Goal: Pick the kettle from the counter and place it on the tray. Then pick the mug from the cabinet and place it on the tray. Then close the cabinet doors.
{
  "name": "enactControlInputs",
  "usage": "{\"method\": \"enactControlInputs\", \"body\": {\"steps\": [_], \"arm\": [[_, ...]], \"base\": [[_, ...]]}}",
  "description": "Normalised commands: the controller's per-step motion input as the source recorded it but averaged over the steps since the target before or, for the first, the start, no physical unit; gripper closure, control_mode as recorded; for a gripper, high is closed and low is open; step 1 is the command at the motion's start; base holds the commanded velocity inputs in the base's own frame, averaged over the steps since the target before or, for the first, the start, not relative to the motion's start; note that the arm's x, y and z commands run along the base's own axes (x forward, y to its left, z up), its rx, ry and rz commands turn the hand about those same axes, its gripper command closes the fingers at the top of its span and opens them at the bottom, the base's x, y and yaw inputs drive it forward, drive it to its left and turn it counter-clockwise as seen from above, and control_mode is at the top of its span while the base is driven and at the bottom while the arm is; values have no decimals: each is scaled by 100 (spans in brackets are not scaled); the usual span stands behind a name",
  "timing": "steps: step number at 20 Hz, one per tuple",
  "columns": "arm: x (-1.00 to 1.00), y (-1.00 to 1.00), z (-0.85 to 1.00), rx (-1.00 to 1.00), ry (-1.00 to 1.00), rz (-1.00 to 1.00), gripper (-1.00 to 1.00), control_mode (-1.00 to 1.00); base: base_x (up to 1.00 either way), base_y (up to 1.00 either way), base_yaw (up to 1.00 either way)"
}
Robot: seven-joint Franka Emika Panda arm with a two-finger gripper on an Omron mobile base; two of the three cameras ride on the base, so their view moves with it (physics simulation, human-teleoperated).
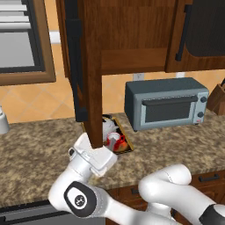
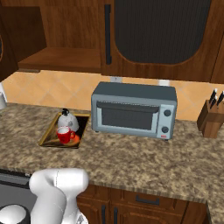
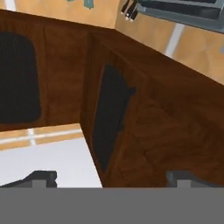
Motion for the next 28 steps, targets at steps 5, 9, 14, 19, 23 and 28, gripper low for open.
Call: {"method": "enactControlInputs", "body": {"steps": [5,9,14,19,23,28], "arm": [[24,9,-44,-9,25,-8,-100,-100],[22,10,-38,-10,27,-8,-100,-100],[20,28,-18,-15,35,-9,-100,-100],[26,29,-33,-18,34,-7,-100,-100],[28,21,-52,-18,26,-6,-100,-100],[15,30,-21,-13,22,-5,-100,-100]], "base": [[0,0,0],[0,0,0],[0,0,0],[0,0,0],[0,0,0],[0,0,0]]}}
